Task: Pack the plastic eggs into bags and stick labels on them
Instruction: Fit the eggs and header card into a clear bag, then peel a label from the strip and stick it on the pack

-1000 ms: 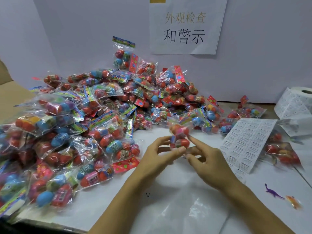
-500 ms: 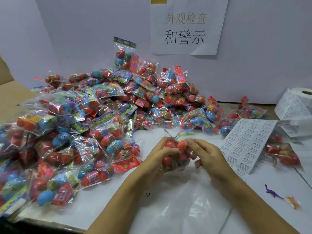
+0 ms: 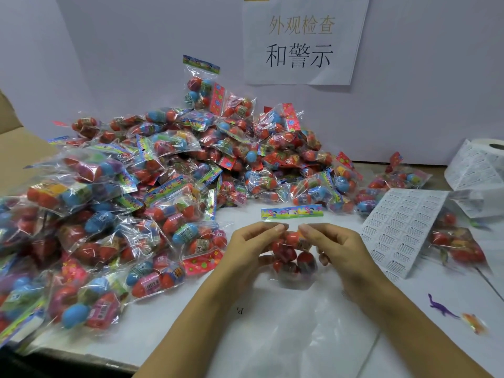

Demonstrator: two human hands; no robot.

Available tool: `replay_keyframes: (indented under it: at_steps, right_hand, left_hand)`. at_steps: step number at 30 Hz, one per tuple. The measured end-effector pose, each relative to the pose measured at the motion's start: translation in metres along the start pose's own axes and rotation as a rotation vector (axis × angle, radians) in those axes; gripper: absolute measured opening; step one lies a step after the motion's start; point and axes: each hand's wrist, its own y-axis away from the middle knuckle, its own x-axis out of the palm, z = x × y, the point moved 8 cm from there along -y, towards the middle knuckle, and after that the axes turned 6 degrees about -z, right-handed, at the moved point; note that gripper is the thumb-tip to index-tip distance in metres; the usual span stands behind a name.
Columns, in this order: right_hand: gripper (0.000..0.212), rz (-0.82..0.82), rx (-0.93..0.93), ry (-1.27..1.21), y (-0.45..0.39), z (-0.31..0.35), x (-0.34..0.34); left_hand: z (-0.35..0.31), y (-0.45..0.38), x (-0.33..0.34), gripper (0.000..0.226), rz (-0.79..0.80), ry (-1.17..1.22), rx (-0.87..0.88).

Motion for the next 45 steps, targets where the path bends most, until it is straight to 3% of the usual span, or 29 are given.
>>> replay_keyframes:
  at_steps: [2, 11, 15, 18, 21, 23, 27, 29, 32, 36, 40, 45]
  right_hand:
    - [0.035, 0.055, 0.014, 0.031, 0.001, -0.002, 0.005]
    - [0.033, -0.043, 0.049, -0.003, -0.008, -0.011, -0.008]
    - [0.015, -0.066, 0.054, -0.002, -0.011, -0.013, -0.01]
    - [0.019, -0.045, 0.053, 0.004, -0.009, -0.012, -0.005]
    - [0.039, -0.083, 0.1, -0.034, -0.009, -0.013, -0.008]
    - [0.03, -0.147, 0.122, -0.11, -0.011, -0.01, -0.019]
    - [0.028, -0.27, 0.138, -0.226, -0.014, -0.004, -0.043]
    - [0.028, -0.308, 0.142, -0.265, -0.014, -0.003, -0.049]
    - [0.025, -0.322, 0.136, -0.318, -0.015, 0.0, -0.049]
    - [0.025, -0.309, 0.111, -0.303, -0.013, 0.003, -0.049]
    - [0.025, -0.313, 0.118, -0.297, -0.012, 0.003, -0.05]
    - [0.023, -0.319, 0.1, -0.274, -0.012, 0.007, -0.052]
  left_hand:
    - [0.001, -0.001, -0.001, 0.024, -0.018, 0.003, -0.011]
    - [0.002, -0.002, 0.002, 0.025, -0.001, 0.028, 0.042]
    - [0.001, -0.005, -0.004, 0.018, -0.018, 0.054, 0.088]
    - [0.002, -0.007, -0.006, 0.011, -0.043, 0.016, 0.108]
    - [0.005, -0.01, -0.019, 0.025, -0.185, -0.071, 0.089]
    - [0.002, -0.01, -0.025, 0.045, -0.266, -0.228, 0.129]
    - [-0.008, -0.003, -0.016, 0.085, -0.26, -0.61, 0.325]
    - [-0.023, 0.008, 0.0, 0.076, -0.245, -0.754, 0.547]
    - [-0.038, 0.034, 0.031, 0.03, -0.115, -0.776, 0.933]
    - [-0.018, 0.051, 0.065, 0.053, 0.02, -1.085, 1.065]
    - [0.003, 0.041, 0.07, 0.068, 0.141, -1.418, 0.884]
    - [0.012, 0.025, 0.061, 0.052, 0.247, -1.277, 0.604]
